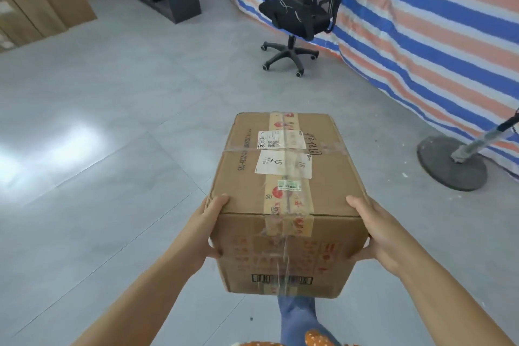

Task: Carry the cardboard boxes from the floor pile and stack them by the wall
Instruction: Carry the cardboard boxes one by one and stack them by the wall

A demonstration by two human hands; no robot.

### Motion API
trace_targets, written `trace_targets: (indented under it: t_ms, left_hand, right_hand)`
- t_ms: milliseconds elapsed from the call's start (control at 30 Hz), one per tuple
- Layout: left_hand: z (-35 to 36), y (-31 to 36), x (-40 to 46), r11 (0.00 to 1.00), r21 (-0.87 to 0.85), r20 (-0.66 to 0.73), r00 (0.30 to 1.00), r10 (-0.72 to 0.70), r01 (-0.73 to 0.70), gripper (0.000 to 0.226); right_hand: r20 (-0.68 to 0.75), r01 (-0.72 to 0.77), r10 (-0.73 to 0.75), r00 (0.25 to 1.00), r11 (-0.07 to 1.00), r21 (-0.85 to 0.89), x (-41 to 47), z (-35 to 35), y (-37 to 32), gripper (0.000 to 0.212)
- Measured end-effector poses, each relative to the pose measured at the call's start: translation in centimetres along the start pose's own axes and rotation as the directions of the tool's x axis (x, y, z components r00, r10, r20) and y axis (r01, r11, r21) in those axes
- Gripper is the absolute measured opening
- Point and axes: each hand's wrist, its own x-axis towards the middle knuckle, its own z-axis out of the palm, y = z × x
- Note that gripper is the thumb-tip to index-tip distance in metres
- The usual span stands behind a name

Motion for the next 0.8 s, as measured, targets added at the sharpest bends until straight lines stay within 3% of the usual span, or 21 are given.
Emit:
trace_targets:
  t_ms: [367, 600, 800]
  left_hand:
    - [3.1, 8.1, 9.1, 0.974, -0.225, -0.224, 0.973, -0.064, 0.013, 0.013]
    - [-2.6, 12.9, 13.5, 0.944, -0.326, -0.403, 0.910, -0.096, -0.044, 0.012]
    - [-10.7, 18.9, 19.6, 0.936, -0.347, -0.443, 0.889, -0.112, -0.055, 0.021]
  right_hand:
    - [0.218, 0.061, -0.020, 0.976, 0.981, -0.183, 14.1, 1.3, -14.7, 0.025]
    - [0.388, 0.144, -0.023, 0.921, 0.948, -0.285, 20.6, 10.8, -22.8, 0.030]
    - [0.417, 0.171, -0.033, 0.909, 0.939, -0.298, 25.8, 21.5, -29.1, 0.028]
